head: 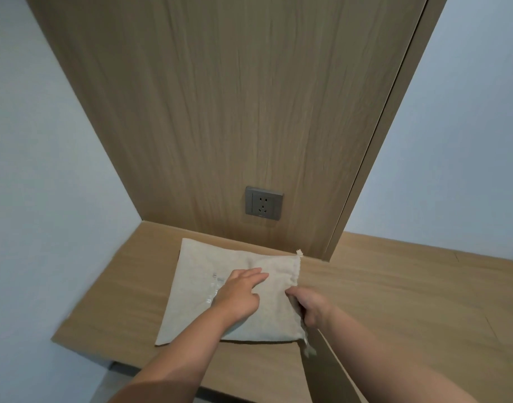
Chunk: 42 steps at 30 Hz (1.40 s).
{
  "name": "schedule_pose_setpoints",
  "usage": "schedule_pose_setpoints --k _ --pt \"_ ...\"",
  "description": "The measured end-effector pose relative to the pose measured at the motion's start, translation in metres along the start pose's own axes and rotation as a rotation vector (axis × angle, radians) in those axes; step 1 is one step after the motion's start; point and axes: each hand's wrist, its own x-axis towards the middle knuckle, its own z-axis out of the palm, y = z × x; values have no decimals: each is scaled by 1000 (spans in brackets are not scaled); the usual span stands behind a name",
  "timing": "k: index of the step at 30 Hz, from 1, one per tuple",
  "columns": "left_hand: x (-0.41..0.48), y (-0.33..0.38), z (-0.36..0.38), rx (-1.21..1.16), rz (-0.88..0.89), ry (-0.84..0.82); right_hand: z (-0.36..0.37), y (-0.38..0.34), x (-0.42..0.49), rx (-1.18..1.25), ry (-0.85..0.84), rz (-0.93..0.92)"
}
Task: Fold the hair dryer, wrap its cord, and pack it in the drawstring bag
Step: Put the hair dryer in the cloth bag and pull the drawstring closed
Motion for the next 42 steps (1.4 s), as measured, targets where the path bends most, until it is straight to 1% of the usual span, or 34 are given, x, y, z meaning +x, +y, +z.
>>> schedule_pose_setpoints --k 3,7,11,13,15,17,19,21,23,25,26,28,30,32,34,36,38,40,42 --pt "-3 -1 0 -94 -46 44 -1 3 3 25 -2 -6" --pt "-1 4 -3 -215 -69 13 -10 5 2 60 53 7" --pt "-1 10 -1 -365 -86 12 -20 2 -4 113 48 33" --pt "-3 13 1 -418 -74 22 -25 -5 -6 100 67 36" --pt "-4 17 0 -497 -78 42 -29 -16 -13 46 91 -6" --pt "-5 24 -6 -616 -97 63 -36 -31 -18 -89 149 -90" --pt "-6 33 -14 -726 -123 50 -44 -49 -31 -232 183 -208" --pt "-7 44 -25 -763 -112 35 -49 -67 -48 -381 184 -335" --pt "-1 50 -37 -644 -41 122 -46 -85 -68 -542 189 -503" --pt "6 56 -52 -492 17 218 -35 -100 -92 -802 169 -675" --pt "8 61 -60 -481 30 221 -28 -105 -101 -942 153 -747" --pt "10 68 -72 -613 8 133 -16 -107 -115 -1195 115 -845" --pt "7 70 -75 -726 -49 22 -13 -102 -119 -1367 93 -901" --pt "5 61 -69 -745 -67 -30 -16 -95 -120 -1415 79 -932" --pt "0 56 -61 -793 -39 -40 -20 -94 -123 -1381 78 -967" --pt "-3 55 -57 -828 -12 -41 -25 -96 -124 -1370 118 -1023" --pt "-4 55 -57 -818 29 -51 -32 -98 -120 -1359 179 -1041" --pt "-6 58 -60 -732 73 -32 -42 -100 -118 -1358 229 -1049" --pt "-8 59 -64 -653 84 -6 -52 -102 -120 -1467 300 -1035"
